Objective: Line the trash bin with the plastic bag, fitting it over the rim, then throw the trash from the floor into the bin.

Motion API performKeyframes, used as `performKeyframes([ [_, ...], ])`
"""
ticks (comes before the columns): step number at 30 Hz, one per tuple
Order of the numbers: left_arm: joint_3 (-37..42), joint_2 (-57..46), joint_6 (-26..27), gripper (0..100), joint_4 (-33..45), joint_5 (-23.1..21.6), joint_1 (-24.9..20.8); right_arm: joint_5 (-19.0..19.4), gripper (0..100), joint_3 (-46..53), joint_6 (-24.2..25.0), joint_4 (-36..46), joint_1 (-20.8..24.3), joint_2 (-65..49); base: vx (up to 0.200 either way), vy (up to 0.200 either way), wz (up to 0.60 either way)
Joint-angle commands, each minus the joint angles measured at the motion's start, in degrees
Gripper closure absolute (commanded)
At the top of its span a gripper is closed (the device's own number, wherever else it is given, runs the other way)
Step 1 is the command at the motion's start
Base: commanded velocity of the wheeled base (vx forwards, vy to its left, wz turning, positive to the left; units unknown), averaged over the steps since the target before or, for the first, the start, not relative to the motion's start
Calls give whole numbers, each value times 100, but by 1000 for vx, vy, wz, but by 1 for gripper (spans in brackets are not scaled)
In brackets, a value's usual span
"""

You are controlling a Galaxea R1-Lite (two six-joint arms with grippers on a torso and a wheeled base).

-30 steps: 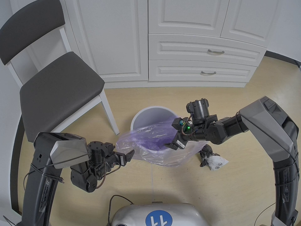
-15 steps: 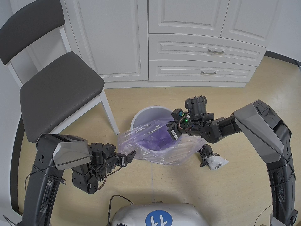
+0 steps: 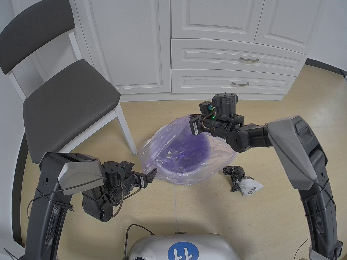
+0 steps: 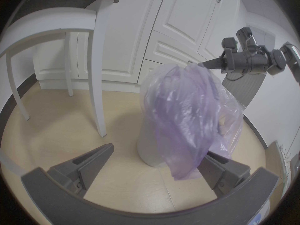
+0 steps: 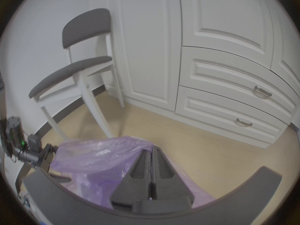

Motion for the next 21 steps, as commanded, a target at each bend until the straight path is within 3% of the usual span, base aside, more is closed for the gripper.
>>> performKeyframes([
  [1, 88, -577, -32, 0, -10, 10, 102, -262, 100, -401, 493, -486, 117, 896, 0, 0, 0],
  [10, 317, -990, -14, 0, -10, -34, 234, -253, 100, -401, 774, -2473, 161, 1529, 0, 0, 0],
  [15, 572, -1228, -6, 0, -19, -298, 251, -209, 100, -401, 1125, -2842, 205, 1336, 0, 0, 0],
  [21, 686, -1377, 21, 0, -19, -333, 198, -139, 100, -401, 1178, -3343, 354, 1239, 0, 0, 0],
])
